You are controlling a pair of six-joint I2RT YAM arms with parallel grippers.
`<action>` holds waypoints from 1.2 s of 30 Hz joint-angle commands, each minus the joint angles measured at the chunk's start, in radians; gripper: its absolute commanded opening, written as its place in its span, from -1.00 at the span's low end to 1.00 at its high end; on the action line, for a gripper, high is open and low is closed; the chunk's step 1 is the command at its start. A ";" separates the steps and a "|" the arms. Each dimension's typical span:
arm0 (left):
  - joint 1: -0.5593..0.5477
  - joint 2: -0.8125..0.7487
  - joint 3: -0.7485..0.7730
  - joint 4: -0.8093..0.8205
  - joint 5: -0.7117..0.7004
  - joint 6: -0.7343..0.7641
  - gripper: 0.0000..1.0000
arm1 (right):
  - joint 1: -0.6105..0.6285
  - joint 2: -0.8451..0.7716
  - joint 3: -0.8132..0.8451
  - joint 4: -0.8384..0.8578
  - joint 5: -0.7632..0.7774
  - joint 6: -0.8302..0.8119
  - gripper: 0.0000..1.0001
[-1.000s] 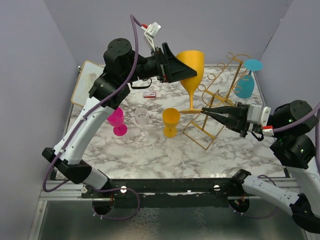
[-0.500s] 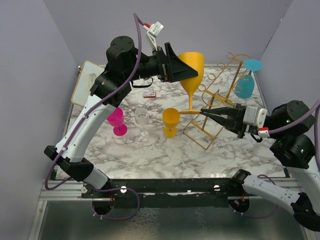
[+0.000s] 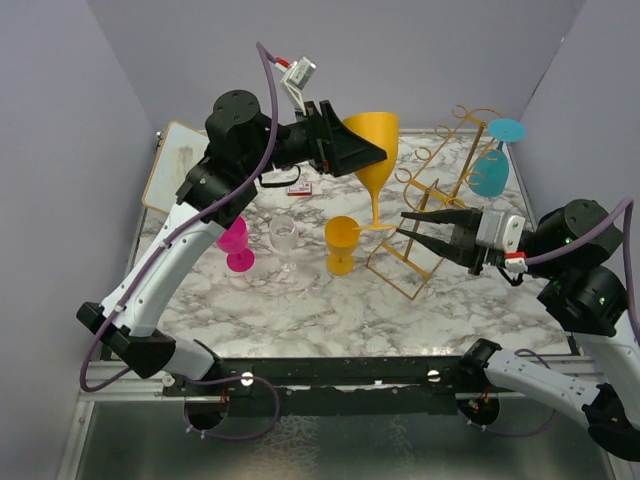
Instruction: Take the wine glass off the wine glass rack
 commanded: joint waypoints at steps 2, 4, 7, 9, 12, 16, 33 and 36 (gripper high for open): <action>0.006 -0.118 -0.144 0.173 -0.059 0.196 0.75 | 0.007 -0.013 0.001 0.045 0.085 0.006 -0.13; 0.006 -0.176 -0.234 0.222 -0.081 0.275 0.75 | 0.007 -0.021 0.010 0.039 0.124 0.027 0.12; 0.005 -0.267 -0.391 0.305 -0.065 0.403 0.75 | 0.007 -0.052 0.011 0.062 0.199 0.087 0.24; 0.003 -0.327 -0.516 0.368 -0.016 0.483 0.75 | 0.007 -0.083 0.006 0.099 0.247 0.146 0.34; -0.011 -0.424 -0.697 0.446 0.053 0.579 0.73 | 0.007 -0.137 -0.015 0.165 0.315 0.231 0.44; -0.080 -0.546 -0.902 0.487 -0.005 0.766 0.71 | 0.006 -0.195 -0.045 0.225 0.385 0.261 0.55; -0.395 -0.505 -1.345 0.942 -0.388 0.973 0.59 | 0.007 -0.263 -0.094 0.270 0.516 0.249 0.57; -0.411 -0.479 -1.392 1.034 -0.443 0.987 0.56 | 0.007 -0.280 -0.107 0.279 0.546 0.240 0.58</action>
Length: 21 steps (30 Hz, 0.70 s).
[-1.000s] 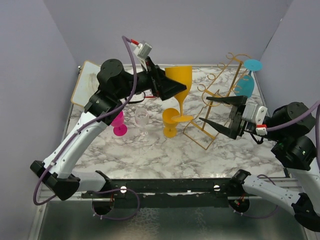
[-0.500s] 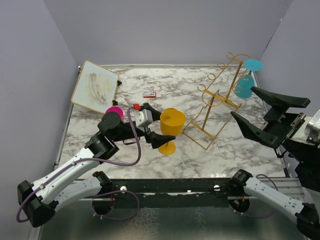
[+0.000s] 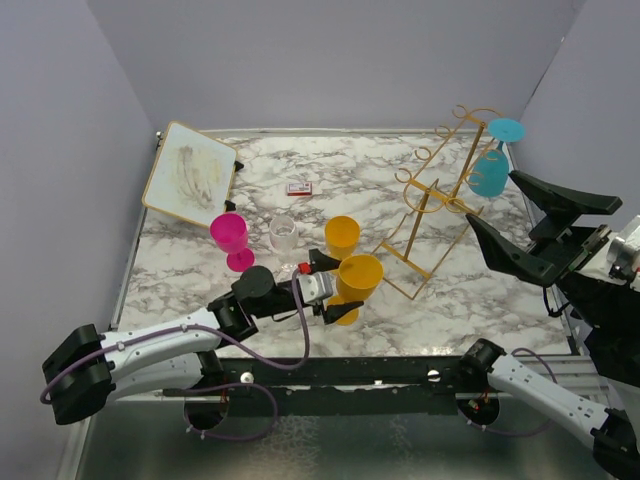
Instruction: Take the wine glass off the wine glass rack
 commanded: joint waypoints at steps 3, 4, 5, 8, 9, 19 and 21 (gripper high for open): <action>-0.024 0.043 -0.122 0.374 -0.167 0.057 0.56 | 0.005 -0.038 -0.012 0.041 0.116 -0.027 0.61; -0.024 0.052 -0.132 0.385 -0.173 0.062 0.56 | 0.005 -0.038 -0.006 0.042 0.135 -0.030 0.63; -0.024 0.058 -0.143 0.402 -0.178 0.066 0.56 | 0.005 -0.036 -0.003 0.046 0.156 -0.031 0.64; -0.024 0.092 -0.199 0.498 -0.221 0.071 0.56 | 0.005 -0.037 -0.004 0.061 0.211 -0.031 0.68; -0.024 0.110 -0.219 0.543 -0.230 0.071 0.56 | 0.005 -0.036 -0.007 0.065 0.220 -0.032 0.69; -0.022 0.286 -0.307 0.826 -0.266 0.133 0.61 | 0.005 0.025 0.012 0.056 0.198 -0.003 0.71; -0.020 0.335 -0.324 0.892 -0.285 0.148 0.62 | 0.005 0.037 0.015 0.054 0.192 0.005 0.71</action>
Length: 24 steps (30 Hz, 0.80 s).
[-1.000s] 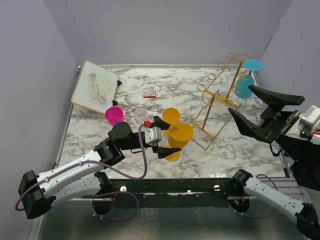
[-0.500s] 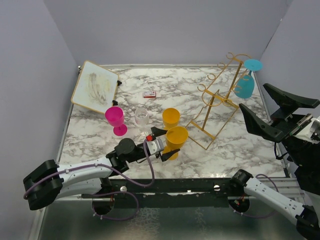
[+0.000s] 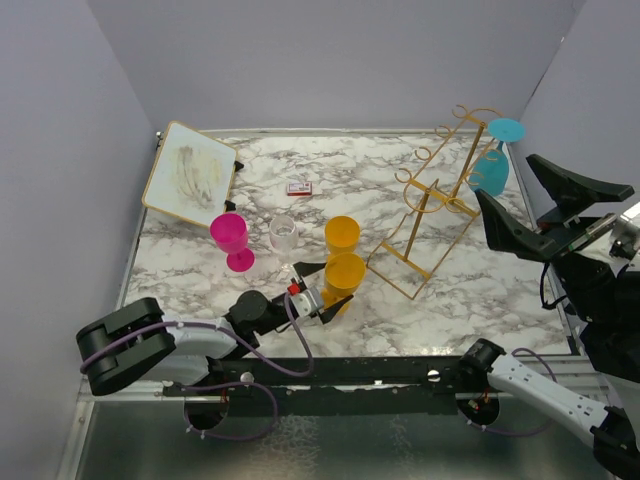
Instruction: Take the wine glass off the wine glass rack
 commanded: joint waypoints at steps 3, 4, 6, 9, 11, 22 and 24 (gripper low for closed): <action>0.007 0.169 -0.046 0.347 -0.066 0.051 0.64 | 0.005 0.047 0.020 0.000 0.007 0.029 0.71; 0.008 0.204 -0.047 0.384 -0.069 0.049 0.63 | 0.005 0.050 0.023 0.000 0.005 0.031 0.71; 0.012 0.280 -0.048 0.461 -0.069 0.042 0.64 | 0.005 0.061 0.026 -0.004 0.005 0.035 0.71; 0.017 0.366 -0.036 0.519 -0.059 0.027 0.63 | 0.005 0.068 0.023 0.004 0.010 0.041 0.71; 0.018 0.381 -0.029 0.519 -0.052 0.012 0.64 | 0.005 0.072 0.022 0.007 0.010 0.044 0.71; 0.036 0.421 -0.027 0.519 -0.071 -0.011 0.91 | 0.005 0.075 0.012 0.010 0.015 0.045 0.71; 0.037 0.406 -0.034 0.518 -0.086 -0.014 0.97 | 0.005 0.076 0.012 0.013 0.015 0.045 0.71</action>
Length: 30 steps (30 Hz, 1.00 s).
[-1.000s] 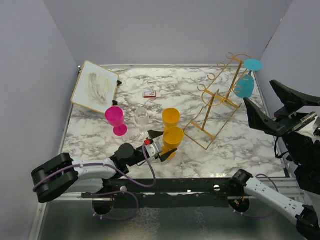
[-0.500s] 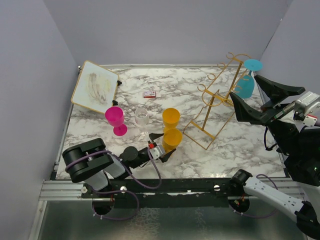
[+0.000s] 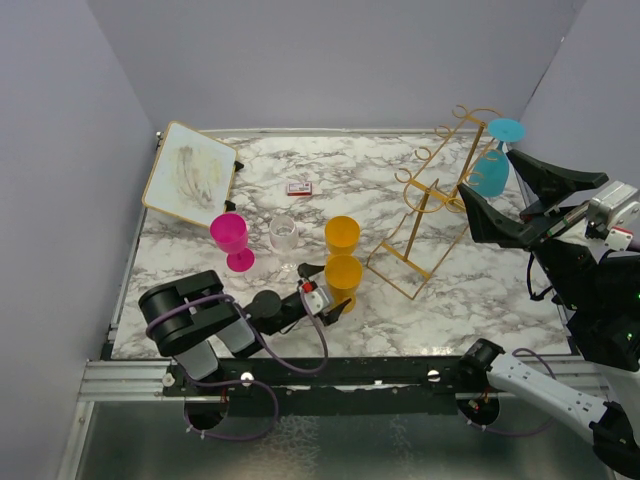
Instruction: Take the wine glass off the wine glass rack
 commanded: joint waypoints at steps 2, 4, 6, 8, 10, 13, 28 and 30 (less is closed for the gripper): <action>0.002 -0.035 -0.033 0.223 -0.053 -0.032 0.98 | 0.005 0.007 0.013 0.017 0.014 0.009 0.71; 0.001 -0.072 -0.057 0.222 -0.092 -0.050 0.98 | 0.005 0.003 0.010 0.022 0.015 0.008 0.71; 0.002 -0.116 -0.087 0.213 -0.118 -0.074 0.98 | 0.005 -0.004 0.003 0.032 0.019 0.008 0.71; 0.002 -0.174 -0.106 0.167 -0.138 -0.105 0.98 | 0.005 -0.011 -0.011 0.045 0.020 0.008 0.71; 0.002 -0.265 -0.123 0.088 -0.155 -0.139 0.98 | 0.005 -0.016 -0.023 0.051 0.015 0.003 0.71; 0.002 -0.424 -0.145 -0.059 -0.188 -0.181 0.98 | 0.005 -0.008 -0.026 0.051 0.012 -0.012 0.72; 0.002 -1.140 0.135 -1.167 -0.244 -0.331 0.98 | 0.005 0.190 0.074 -0.063 0.034 -0.051 0.70; 0.001 -1.102 0.282 -1.340 -0.272 -0.333 0.98 | 0.004 0.254 0.118 -0.091 0.076 -0.034 0.70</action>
